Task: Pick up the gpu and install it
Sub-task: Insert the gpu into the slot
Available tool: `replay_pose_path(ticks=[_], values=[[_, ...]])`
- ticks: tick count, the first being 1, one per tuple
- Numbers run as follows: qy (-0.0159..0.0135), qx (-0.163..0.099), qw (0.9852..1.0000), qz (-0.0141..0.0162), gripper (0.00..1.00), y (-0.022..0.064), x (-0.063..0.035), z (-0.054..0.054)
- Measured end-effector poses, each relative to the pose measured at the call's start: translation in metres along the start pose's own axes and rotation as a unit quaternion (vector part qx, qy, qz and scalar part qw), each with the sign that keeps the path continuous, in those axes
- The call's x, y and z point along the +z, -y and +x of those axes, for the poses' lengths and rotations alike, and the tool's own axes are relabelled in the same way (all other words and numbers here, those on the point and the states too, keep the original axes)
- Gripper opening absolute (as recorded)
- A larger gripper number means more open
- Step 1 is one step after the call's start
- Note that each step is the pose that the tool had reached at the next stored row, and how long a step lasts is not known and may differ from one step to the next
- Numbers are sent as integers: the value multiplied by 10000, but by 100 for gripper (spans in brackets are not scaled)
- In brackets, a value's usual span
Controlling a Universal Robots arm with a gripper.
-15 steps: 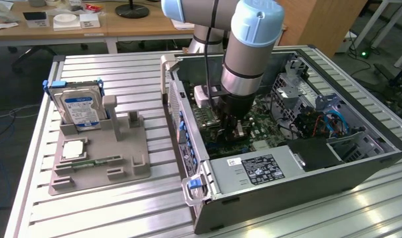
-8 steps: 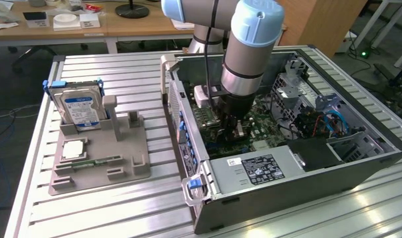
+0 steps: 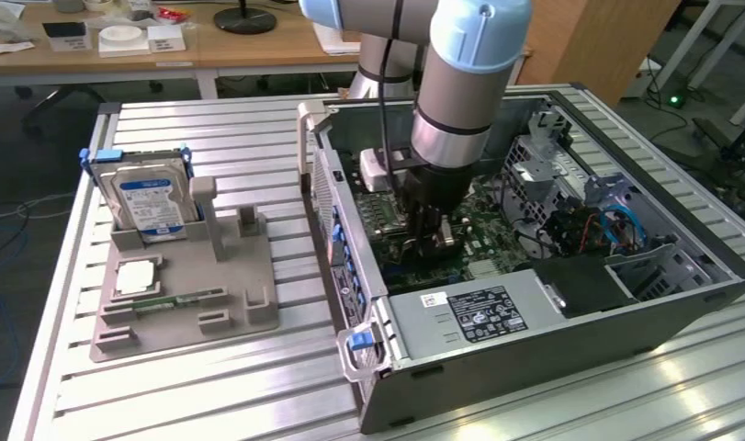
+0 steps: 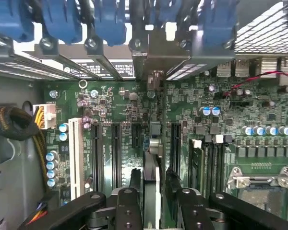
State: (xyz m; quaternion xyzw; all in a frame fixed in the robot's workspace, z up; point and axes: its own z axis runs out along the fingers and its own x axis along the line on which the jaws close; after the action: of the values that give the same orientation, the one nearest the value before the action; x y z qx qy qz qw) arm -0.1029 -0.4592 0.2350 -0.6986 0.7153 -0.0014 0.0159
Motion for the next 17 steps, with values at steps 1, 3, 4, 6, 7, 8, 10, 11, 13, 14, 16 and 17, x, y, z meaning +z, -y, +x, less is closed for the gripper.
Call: replay_pose_path(ticks=[1,3,4,6,7,8,10,11,13,14,16,17], values=[[0,0,10000,7,35,1,-28,-2],[1,0,10000,22,35,2,-95,-5],[1,-1,10000,33,35,4,-162,-7],[0,-1,10000,44,35,5,-230,-10],[1,-1,10000,50,35,6,-264,-12],[1,-1,10000,56,35,7,-302,-15],[1,-1,10000,68,35,9,-375,-19],[1,-1,10000,73,35,9,-402,-20],[2,-2,10000,76,33,10,-404,-21],[2,-1,10000,77,33,10,-404,-21],[2,-1,10000,77,27,9,-404,-21],[2,-1,10000,76,21,9,-404,-21]])
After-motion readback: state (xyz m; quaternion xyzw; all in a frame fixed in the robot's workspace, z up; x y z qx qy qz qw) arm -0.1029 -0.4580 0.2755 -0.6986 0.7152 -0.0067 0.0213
